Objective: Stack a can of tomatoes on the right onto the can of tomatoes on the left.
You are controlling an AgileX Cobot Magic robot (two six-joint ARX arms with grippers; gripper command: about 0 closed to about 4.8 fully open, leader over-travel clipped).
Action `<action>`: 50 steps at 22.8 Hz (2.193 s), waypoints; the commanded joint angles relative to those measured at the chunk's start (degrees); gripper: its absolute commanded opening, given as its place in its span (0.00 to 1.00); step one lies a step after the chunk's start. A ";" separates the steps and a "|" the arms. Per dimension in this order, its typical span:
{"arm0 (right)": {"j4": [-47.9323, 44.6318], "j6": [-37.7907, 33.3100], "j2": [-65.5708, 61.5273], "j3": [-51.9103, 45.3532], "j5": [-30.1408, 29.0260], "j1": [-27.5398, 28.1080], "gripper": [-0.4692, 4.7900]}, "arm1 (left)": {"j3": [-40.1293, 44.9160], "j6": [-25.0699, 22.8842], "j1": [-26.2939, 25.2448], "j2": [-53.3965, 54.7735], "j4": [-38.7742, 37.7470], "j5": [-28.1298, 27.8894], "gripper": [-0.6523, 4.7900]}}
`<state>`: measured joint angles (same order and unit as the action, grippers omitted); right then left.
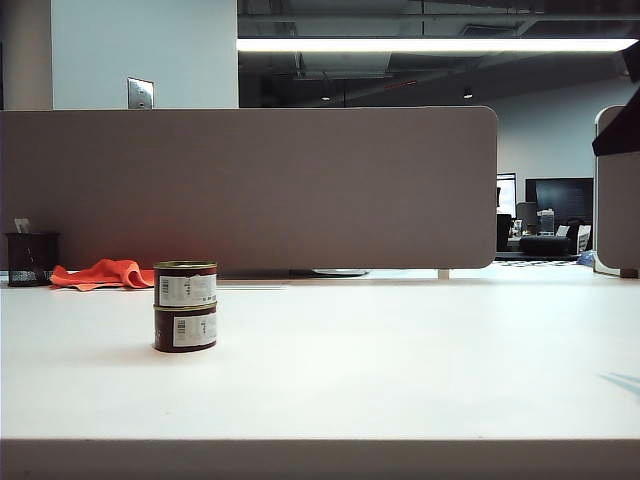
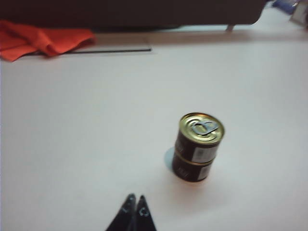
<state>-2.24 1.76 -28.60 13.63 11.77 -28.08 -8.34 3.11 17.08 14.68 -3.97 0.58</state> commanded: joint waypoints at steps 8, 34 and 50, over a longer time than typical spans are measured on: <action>-11.61 0.33 0.68 -5.70 -4.20 -0.04 0.09 | 5.46 -3.76 0.04 -2.34 11.21 2.16 0.11; -12.37 2.40 11.43 -13.49 -5.46 -0.02 0.09 | 7.96 -4.00 0.04 -11.82 4.42 0.74 0.11; 6.73 2.56 28.70 -13.53 -5.49 -0.35 0.09 | 7.96 -4.85 0.07 -13.57 -1.66 2.19 0.11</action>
<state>5.52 4.36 -0.03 0.40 6.37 -28.34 -0.16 -1.54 17.10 1.65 -5.74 2.50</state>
